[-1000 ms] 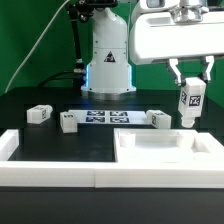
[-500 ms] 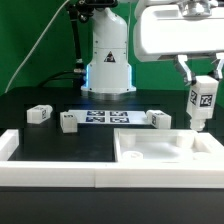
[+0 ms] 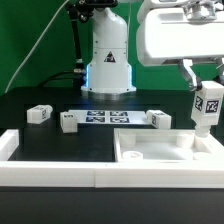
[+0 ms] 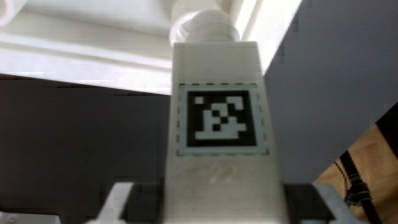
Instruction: Assemble one leg
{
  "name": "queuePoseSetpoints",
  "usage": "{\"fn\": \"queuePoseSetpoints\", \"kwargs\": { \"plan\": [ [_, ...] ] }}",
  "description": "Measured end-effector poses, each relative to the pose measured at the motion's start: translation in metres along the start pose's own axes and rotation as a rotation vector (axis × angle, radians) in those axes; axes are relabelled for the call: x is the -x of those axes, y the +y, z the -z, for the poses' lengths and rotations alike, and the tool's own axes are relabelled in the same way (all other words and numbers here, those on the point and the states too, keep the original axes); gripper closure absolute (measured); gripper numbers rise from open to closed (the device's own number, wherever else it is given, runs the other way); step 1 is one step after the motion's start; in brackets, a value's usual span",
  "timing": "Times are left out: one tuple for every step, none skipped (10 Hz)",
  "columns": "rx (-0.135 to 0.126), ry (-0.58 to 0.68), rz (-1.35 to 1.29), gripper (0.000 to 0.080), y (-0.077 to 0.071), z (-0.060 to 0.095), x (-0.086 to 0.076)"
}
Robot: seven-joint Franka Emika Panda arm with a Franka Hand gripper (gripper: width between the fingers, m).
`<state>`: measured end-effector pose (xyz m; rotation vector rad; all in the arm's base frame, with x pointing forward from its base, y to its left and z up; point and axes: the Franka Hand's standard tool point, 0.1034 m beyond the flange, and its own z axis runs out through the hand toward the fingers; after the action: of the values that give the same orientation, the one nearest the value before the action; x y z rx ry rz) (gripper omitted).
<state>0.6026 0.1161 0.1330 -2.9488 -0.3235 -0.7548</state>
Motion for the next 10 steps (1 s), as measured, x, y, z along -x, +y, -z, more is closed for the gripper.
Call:
{"fn": "queuePoseSetpoints", "kwargs": {
  "plan": [
    [0.000,0.000,0.000,0.0508,0.000,0.000,0.000],
    [0.000,-0.001,0.000,0.0508,0.000,-0.001,0.000],
    [-0.003,-0.006,-0.001,0.0508,-0.001,-0.007,0.001],
    [-0.004,-0.004,-0.002,0.0508,-0.001,-0.012,-0.002],
    [-0.003,0.000,-0.001,0.0508,0.001,-0.014,-0.005],
    [-0.003,-0.001,-0.002,0.0508,0.002,-0.017,-0.006],
    [-0.004,-0.006,-0.003,0.0508,0.002,-0.022,-0.005],
    [-0.004,-0.006,-0.004,0.0508,0.002,-0.026,-0.002],
    [0.000,0.005,-0.006,0.0508,0.004,-0.029,-0.001],
    [0.003,0.016,-0.007,0.0508,0.005,-0.031,-0.001]
  ]
}}
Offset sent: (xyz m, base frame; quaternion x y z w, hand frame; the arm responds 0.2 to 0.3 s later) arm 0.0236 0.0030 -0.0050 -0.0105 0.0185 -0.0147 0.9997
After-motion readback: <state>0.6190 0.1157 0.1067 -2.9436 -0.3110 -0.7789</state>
